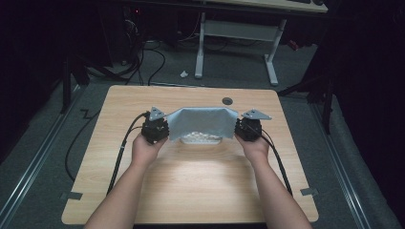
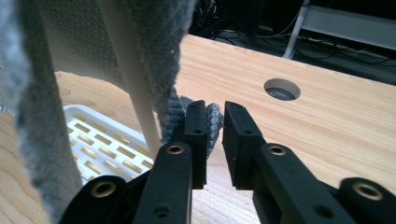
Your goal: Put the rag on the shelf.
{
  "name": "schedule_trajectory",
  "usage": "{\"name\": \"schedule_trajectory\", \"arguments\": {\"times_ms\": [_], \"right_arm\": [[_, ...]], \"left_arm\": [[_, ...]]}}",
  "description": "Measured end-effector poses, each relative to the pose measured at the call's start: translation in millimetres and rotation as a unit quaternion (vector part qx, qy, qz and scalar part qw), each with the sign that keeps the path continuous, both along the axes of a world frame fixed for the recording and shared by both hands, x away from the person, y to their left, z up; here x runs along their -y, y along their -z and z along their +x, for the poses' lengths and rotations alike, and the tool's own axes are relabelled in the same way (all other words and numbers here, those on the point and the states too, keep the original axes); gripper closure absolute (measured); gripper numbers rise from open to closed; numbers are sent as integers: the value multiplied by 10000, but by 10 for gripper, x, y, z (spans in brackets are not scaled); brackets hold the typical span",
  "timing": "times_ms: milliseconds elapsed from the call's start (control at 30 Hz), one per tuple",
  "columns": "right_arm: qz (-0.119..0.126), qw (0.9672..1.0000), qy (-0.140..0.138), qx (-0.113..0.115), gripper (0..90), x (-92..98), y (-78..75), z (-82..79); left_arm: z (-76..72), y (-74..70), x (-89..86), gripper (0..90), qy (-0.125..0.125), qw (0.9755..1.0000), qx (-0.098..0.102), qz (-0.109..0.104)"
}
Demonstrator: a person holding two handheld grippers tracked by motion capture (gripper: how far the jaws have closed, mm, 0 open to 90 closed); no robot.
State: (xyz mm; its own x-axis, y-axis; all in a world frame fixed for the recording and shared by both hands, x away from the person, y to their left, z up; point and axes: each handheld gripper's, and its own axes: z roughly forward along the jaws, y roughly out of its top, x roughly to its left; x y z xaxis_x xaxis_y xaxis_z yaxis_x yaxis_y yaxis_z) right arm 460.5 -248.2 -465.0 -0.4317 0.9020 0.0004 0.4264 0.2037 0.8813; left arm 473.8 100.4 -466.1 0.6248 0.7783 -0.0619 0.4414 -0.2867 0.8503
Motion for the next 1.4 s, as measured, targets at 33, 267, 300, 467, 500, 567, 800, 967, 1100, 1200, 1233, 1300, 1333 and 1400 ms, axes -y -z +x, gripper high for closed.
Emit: {"name": "schedule_trajectory", "arguments": {"times_ms": [33, 267, 300, 467, 500, 567, 800, 967, 1100, 1200, 1233, 1300, 1333, 1400], "right_arm": [[8, 10000, 13, -7, 762, 14, -8, -1], [49, 9999, 114, 91, 715, 110, -98, -13], [72, 9998, 133, 97, 710, 119, -109, -16], [85, 9998, 157, 131, 696, 158, -148, -26], [77, 9997, 178, 140, 696, 166, -152, -27], [89, 9996, 203, 145, 692, 192, -164, -30], [95, 9994, 284, 176, 684, 267, -195, -35], [76, 9994, 283, 191, 679, 287, -214, -52], [56, 9994, 269, 214, 670, 297, -247, -86], [47, 9993, 242, 265, 656, 311, -277, -128], [44, 9994, 233, 270, 651, 316, -289, -145], [27, 9993, 224, 294, 644, 322, -311, -180], [24, 9993, 218, 305, 641, 325, -324, -198], [57, 9991, 244, 334, 636, 334, -353, -241]], "left_arm": [[-4, -2, -20, 714, -34, 10000, 22, 4], [-28, -55, -186, 650, -280, 9995, 129, -96], [-28, -63, -203, 646, -301, 9994, 133, -90], [-28, -95, -276, 636, -383, 9990, 172, -133], [-29, -102, -286, 634, -399, 9990, 180, -127], [-30, -111, -304, 624, -428, 9988, 205, -120], [-28, -121, -372, 616, -487, 9985, 202, -123], [-42, -135, -406, 607, -506, 9985, 224, -56], [-66, -171, -463, 602, -580, 9979, 259, -94], [-100, -197, -510, 601, -619, 9976, 300, -103], [-114, -205, -527, 601, -630, 9975, 309, -115], [-148, -216, -562, 601, -640, 9973, 304, -167], [-172, -221, -582, 601, -636, 9973, 310, -207], [-230, -228, -619, 600, -629, 9971, 355, -227]]}}
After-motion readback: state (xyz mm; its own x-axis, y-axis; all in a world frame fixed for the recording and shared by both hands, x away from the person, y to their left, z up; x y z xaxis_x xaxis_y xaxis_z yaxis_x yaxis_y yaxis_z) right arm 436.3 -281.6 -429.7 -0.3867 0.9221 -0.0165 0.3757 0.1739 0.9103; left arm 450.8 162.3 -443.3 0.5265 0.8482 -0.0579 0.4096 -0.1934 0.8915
